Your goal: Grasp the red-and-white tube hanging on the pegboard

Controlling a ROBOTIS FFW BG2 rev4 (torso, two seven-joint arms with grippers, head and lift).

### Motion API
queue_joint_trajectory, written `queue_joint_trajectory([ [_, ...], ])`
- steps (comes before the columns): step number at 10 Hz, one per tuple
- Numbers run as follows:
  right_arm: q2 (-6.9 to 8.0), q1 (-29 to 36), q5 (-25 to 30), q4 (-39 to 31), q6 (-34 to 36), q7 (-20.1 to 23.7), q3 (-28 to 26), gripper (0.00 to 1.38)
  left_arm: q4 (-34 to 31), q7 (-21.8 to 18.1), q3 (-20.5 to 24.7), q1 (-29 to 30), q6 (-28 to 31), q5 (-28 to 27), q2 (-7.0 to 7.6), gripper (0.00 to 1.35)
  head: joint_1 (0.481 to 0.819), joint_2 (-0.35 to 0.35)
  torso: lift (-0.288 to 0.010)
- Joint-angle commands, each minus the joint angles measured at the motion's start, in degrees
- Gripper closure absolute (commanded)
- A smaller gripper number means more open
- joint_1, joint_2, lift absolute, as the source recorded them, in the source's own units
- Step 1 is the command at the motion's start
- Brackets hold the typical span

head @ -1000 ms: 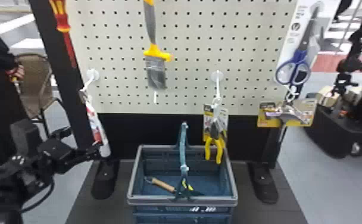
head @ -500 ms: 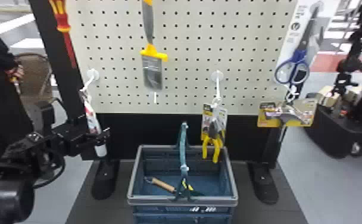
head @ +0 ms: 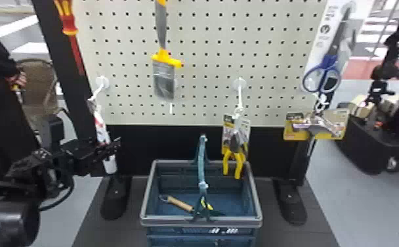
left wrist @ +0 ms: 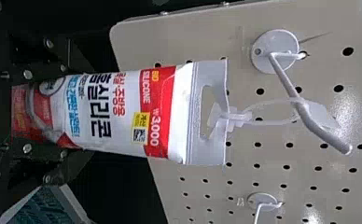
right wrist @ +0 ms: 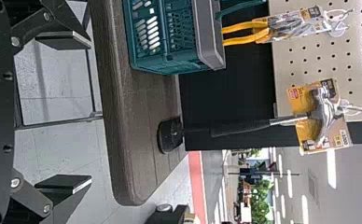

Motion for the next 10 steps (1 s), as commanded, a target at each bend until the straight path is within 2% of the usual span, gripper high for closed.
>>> queue_joint_trajectory([
  [1,0.0,0.01,0.0,0.0,0.01,-0.01,0.0,0.26,-0.02,0.19,-0.07,0.21,-0.96,0.15,-0.08,1.13,0.549,0.0,-0.1],
  [10,0.0,0.01,0.0,0.28,-0.08,-0.01,0.0,0.26,-0.3,0.36,-0.07,0.82,-1.49,0.68,-0.26,1.13,0.549,0.0,-0.1],
])
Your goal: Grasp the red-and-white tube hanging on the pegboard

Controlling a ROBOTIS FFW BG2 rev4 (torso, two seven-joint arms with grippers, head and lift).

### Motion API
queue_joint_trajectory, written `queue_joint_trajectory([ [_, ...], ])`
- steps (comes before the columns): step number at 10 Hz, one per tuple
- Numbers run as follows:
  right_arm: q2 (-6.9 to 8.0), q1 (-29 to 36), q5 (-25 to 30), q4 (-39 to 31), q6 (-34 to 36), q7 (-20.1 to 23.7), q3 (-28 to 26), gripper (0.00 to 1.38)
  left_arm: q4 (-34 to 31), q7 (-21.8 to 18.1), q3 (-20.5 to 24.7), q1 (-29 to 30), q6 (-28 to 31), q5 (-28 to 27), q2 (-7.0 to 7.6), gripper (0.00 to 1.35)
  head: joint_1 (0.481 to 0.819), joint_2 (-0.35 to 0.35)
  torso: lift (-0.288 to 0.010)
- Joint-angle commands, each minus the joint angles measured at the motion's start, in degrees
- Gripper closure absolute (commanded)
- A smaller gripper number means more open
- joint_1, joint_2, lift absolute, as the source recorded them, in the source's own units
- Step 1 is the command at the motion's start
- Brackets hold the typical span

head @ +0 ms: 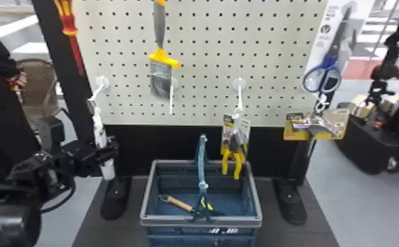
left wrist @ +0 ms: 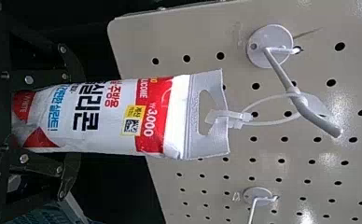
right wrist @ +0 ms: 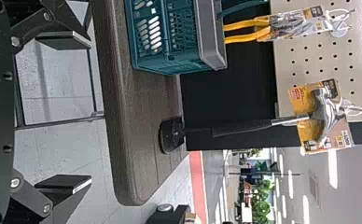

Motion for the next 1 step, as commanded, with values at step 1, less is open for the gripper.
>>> queue_joint_trajectory([
  [1,0.0,0.03,0.0,0.0,0.01,-0.04,0.0,0.26,0.0,0.0,0.04,0.03,0.0,0.0,0.0,1.13,0.549,0.0,-0.1],
])
